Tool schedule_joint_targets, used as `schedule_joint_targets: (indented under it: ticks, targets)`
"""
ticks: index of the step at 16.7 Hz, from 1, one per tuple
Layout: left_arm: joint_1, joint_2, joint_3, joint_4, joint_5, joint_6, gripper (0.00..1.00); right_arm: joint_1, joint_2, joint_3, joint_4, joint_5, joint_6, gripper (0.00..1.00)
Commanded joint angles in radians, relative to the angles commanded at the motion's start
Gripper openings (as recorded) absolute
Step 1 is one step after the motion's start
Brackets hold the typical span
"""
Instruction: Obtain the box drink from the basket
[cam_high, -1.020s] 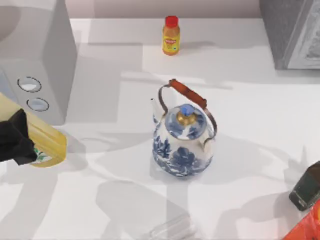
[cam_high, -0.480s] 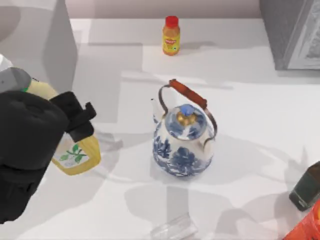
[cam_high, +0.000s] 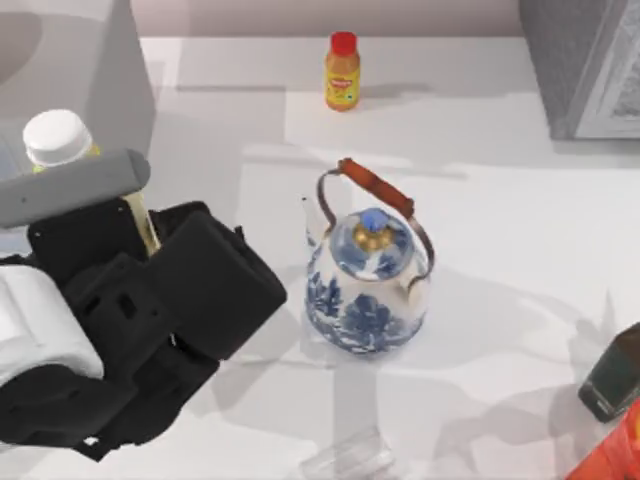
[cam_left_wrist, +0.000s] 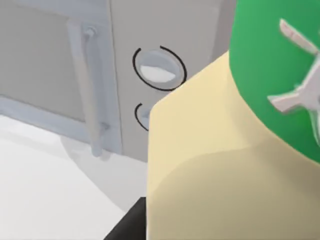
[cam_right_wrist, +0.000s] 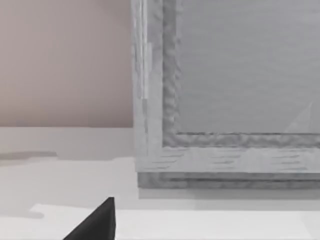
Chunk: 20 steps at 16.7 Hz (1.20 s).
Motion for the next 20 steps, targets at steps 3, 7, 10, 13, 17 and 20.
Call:
schedule_joint_targets:
  ticks: [3, 7, 10, 13, 17, 20]
  targets:
    - [-0.01, 0.022, 0.005, -0.013, -0.025, -0.002, 0.0, 0.0, 0.0, 0.0, 0.0, 0.0, 0.0, 1.0]
    - [-0.005, 0.018, 0.002, -0.01, -0.023, 0.0, 0.0, 0.0, 0.0, 0.0, 0.0, 0.0, 0.0, 1.0]
    - [0.01, 0.028, -0.016, 0.027, -0.013, 0.022, 0.0, 0.0, 0.0, 0.0, 0.0, 0.0, 0.0, 1.0]
    - [0.05, 0.05, -0.063, 0.159, 0.008, 0.09, 0.0, 0.0, 0.0, 0.0, 0.0, 0.0, 0.0, 1.0]
    - [0.117, 0.087, -0.144, 0.398, 0.046, 0.203, 0.0, 0.0, 0.0, 0.0, 0.0, 0.0, 0.0, 1.0]
    - [0.154, 0.105, -0.188, 0.493, 0.068, 0.263, 0.0, 0.0, 0.0, 0.0, 0.0, 0.0, 0.0, 1.0]
